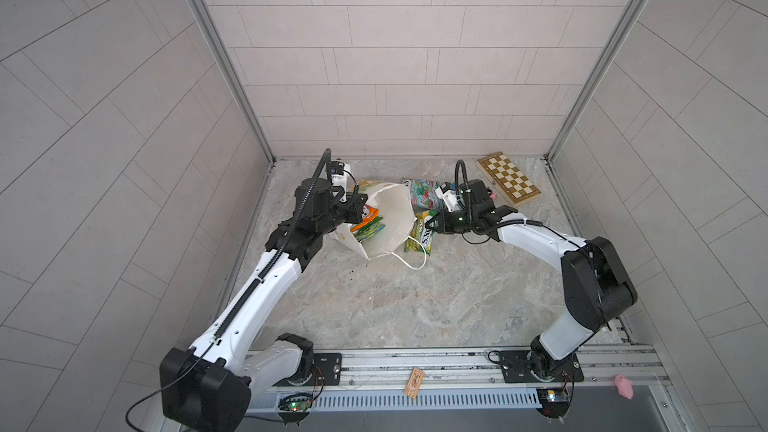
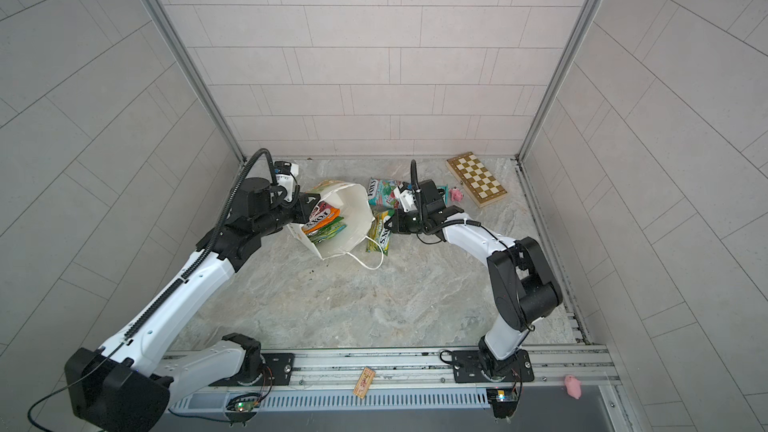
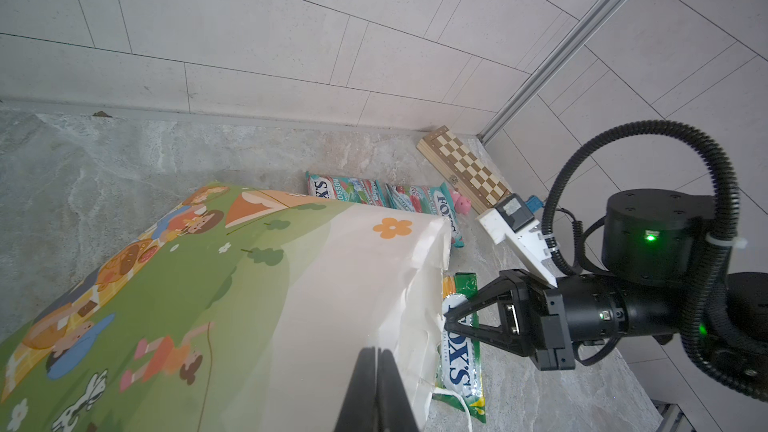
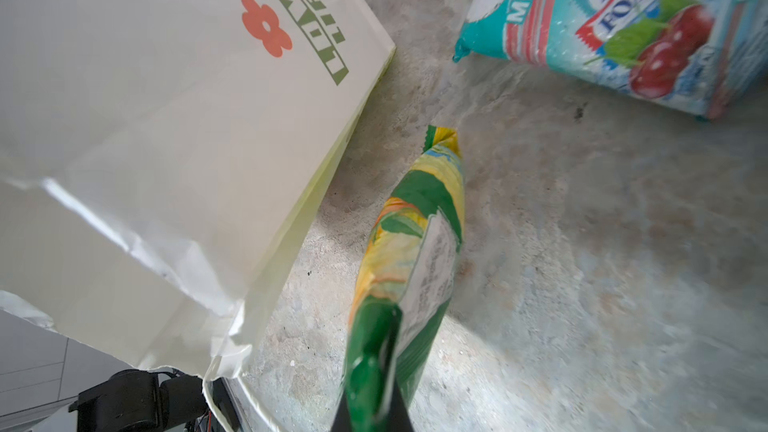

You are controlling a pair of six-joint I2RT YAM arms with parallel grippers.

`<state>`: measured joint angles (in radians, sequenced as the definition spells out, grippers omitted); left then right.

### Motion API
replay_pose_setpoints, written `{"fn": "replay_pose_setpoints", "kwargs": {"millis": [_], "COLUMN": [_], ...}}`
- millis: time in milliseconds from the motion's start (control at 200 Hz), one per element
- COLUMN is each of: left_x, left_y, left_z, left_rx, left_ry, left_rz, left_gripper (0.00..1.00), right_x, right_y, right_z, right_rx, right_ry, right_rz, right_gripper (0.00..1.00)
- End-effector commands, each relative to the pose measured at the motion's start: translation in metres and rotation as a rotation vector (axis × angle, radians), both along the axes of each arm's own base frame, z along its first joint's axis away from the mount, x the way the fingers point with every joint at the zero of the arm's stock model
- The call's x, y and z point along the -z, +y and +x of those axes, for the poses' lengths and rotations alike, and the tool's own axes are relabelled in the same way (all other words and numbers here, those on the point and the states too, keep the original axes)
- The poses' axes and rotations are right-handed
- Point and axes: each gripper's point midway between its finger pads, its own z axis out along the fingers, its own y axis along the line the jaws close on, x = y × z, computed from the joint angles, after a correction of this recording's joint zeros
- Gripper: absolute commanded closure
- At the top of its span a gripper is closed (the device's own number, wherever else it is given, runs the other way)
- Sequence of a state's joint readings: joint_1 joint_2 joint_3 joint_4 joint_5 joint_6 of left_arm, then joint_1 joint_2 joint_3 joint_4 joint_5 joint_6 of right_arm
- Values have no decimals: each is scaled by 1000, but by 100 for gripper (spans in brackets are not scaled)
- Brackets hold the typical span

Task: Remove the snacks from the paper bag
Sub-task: 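Lower the green packet onto the table beside the bag and release, then move the right gripper back into the bag toward the orange packet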

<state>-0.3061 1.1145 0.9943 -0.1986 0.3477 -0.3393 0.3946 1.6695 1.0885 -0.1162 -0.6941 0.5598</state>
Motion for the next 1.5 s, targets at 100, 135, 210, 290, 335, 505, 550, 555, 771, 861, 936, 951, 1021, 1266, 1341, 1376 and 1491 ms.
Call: {"fn": "replay_pose_setpoints", "kwargs": {"millis": [100,135,210,290,335,505,550,555,771,861,936,951,1021,1266,1341,1376,1491], "left_x": [-11,-11,-11,-11,-10,-11,-11,-11,-10,-9,-9,-10,-10,-11,-11,-10,-10], "left_y": [-1,-1,-1,-1,-1,-2,-2,-2,-2,-3,-4,-4,-6,-15,-17,-16,-17], "left_z": [-4,-4,-4,-4,-4,-4,-4,-4,-4,-3,-4,-4,-4,-4,-5,-4,-4], "left_rx": [18,19,21,19,21,24,24,24,28,29,35,37,47,86,92,90,93], "left_ry": [-31,-30,-32,-31,-28,-29,-28,-28,-26,-25,-23,-24,-22,-6,-2,1,2], "left_rz": [8,8,7,8,9,8,8,8,8,7,5,5,-1,-42,-50,-52,-58], "left_gripper": [100,100,100,100,100,100,100,100,100,100,100,100,100,100,100,100,100], "right_x": [9,16,31,48,58,85,91,92,104,105,103,102,97,45,25,18,-11], "right_y": [9,6,0,-9,-15,-30,-33,-33,-39,-43,-48,-48,-52,-62,-62,-61,-57], "right_z": [11,13,16,19,20,18,19,20,26,29,32,32,33,24,15,11,-5], "right_rx": [-29,-28,-20,-9,-3,-36,-39,-39,-30,-17,4,8,26,102,109,113,111], "right_ry": [-5,9,28,54,78,142,151,152,161,156,148,145,129,20,-10,-21,-76], "right_rz": [50,44,25,-10,-47,-193,-217,-220,-284,-305,-325,-327,-341,-308,-265,-243,-172], "right_gripper": [100,100,100,100,100,100,100,100,92,75,61,59,56,55,55,55,55]}}
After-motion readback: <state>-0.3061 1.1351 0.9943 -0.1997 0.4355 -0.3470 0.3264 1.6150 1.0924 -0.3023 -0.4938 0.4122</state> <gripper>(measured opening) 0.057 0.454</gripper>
